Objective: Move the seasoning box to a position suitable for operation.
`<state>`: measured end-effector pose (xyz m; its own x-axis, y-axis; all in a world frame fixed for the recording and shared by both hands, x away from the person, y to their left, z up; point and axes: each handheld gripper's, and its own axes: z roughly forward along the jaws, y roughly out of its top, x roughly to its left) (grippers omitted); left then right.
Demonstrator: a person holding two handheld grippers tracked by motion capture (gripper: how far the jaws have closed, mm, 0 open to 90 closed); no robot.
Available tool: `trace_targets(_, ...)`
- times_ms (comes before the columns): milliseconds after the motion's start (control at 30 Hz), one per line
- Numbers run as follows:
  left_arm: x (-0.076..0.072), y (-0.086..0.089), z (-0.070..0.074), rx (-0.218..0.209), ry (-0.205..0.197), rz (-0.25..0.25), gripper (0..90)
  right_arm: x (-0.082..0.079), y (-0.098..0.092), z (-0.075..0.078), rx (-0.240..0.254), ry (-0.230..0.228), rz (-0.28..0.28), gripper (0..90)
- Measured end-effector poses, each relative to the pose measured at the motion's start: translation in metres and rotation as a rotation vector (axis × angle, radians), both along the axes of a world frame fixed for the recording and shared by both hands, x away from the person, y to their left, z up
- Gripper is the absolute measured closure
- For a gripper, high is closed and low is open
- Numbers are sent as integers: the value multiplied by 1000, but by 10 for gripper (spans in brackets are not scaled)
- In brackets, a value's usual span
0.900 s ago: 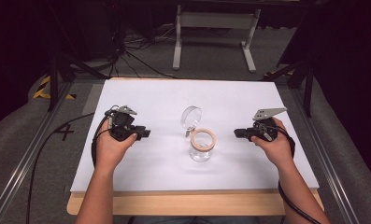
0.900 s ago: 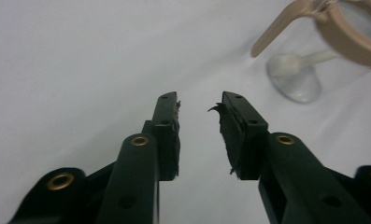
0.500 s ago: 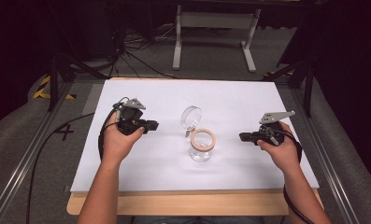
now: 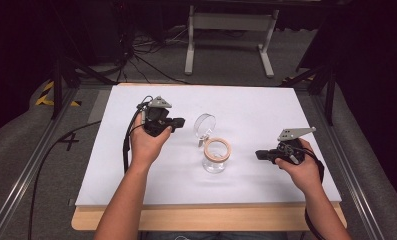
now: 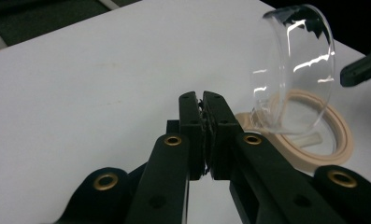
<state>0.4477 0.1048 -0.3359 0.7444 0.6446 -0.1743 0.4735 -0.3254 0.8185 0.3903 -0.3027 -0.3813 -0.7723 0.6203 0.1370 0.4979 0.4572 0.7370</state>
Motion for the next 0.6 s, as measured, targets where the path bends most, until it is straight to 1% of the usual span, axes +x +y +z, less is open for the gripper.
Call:
trace_targets(33, 2, -4, 0, -10, -3, -6, 872, -2, 1, -1, 2, 1, -2, 897)
trace_targets(100, 3, -6, 0, -10, 0, -9, 872, -3, 1, -1, 2, -1, -3, 898)
trace_targets(133, 4, -9, 0, -11, -8, -15, 872, -4, 1, -1, 10, 4, -8, 898)
trace_targets(167, 4, -14, 1, -11, -9, -23, 872, -7, 2, -2, 21, -4, -12, 899)
trace_targets(200, 4, -14, 1, -11, -9, -23, 872, -8, 3, -2, 23, -6, -11, 899)
trace_targets(300, 4, -20, 2, -17, -14, -46, 872, -10, 7, -2, 30, -13, -9, 899)
trace_targets(333, 4, -22, 3, -7, -12, -52, 872, -10, 9, -2, 32, -20, -6, 900)
trace_targets(367, 5, -24, 3, -16, -20, -55, 871, -11, 11, -2, 40, -19, -4, 900)
trace_targets(500, 4, -28, 5, -17, -19, -62, 871, -13, 27, 2, 69, -58, 28, 900)
trace_targets(600, 3, -29, 5, -17, -21, -65, 869, -13, 35, 4, 79, -67, 51, 900)
